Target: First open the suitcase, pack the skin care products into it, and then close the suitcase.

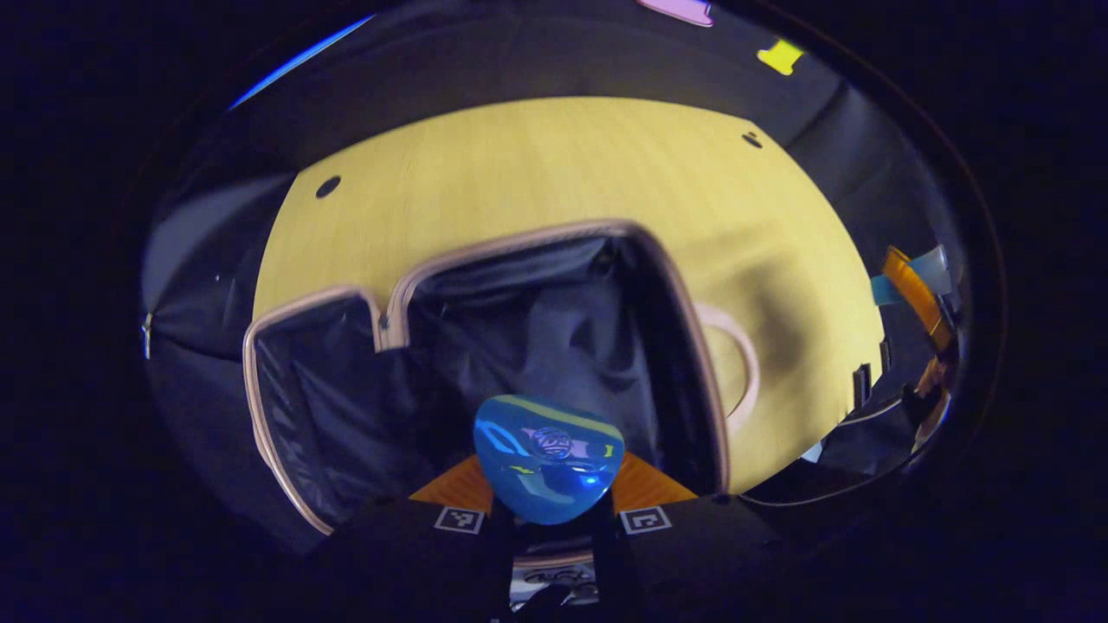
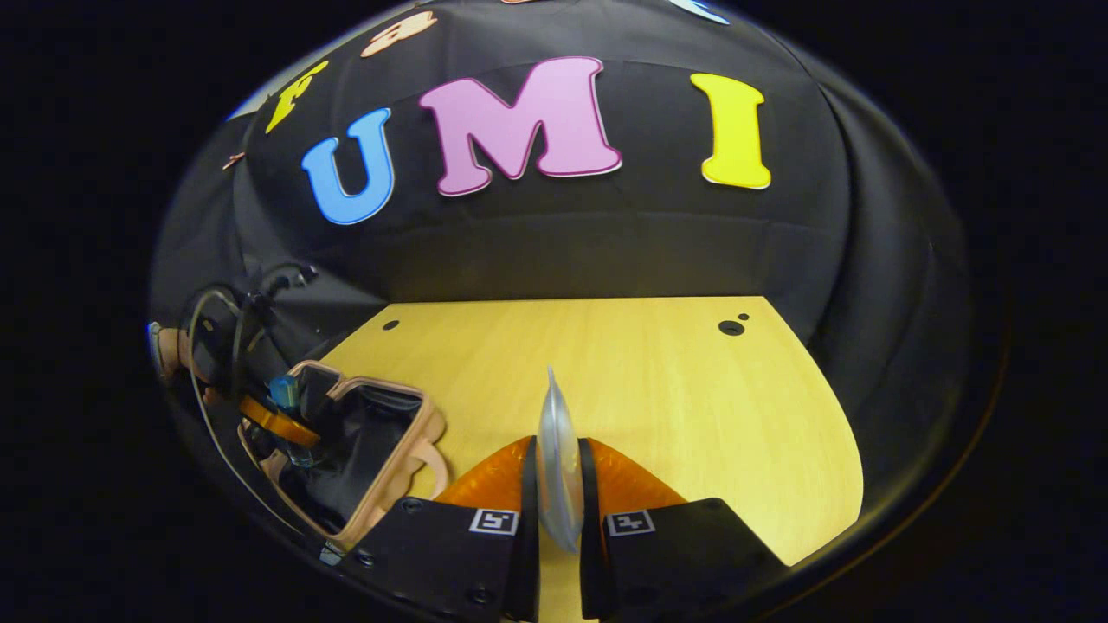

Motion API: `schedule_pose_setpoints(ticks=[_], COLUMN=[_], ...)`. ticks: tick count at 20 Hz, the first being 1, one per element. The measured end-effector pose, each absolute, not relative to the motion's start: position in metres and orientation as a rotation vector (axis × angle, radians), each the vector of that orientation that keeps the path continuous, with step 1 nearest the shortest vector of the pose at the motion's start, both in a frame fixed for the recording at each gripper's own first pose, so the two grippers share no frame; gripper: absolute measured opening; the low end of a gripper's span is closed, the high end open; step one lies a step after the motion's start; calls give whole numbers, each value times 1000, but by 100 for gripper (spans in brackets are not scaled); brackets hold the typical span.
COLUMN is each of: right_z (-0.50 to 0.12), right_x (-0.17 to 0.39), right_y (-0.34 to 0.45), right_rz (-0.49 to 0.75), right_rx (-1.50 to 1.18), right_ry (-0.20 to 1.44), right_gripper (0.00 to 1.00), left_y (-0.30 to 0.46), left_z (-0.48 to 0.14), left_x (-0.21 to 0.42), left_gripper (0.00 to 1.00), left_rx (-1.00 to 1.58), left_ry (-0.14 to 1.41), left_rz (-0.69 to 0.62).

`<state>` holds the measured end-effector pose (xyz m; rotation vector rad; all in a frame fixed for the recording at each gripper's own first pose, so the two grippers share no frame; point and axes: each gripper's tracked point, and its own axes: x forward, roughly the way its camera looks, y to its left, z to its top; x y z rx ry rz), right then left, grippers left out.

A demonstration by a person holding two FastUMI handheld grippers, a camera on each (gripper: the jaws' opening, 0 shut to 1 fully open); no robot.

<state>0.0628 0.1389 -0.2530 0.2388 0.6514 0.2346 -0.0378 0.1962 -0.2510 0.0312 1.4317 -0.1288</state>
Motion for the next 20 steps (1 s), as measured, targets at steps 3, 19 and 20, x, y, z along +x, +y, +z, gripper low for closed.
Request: schedule_pose_setpoints(ticks=[3, 19, 20], right_z=[-239, -240, -246], right_x=[52, 11, 5], right_y=[164, 310, 332], right_rz=[257, 495, 532], right_rx=[252, 312, 366], right_ry=[640, 813, 867], right_gripper=[22, 22, 22], left_y=[199, 189, 195], left_z=[-288, -258, -242], left_x=[-62, -48, -51], left_gripper=[44, 85, 86], left_rx=[25, -223, -247], left_ry=[1548, 1314, 1265], left_rz=[-132, -184, -195])
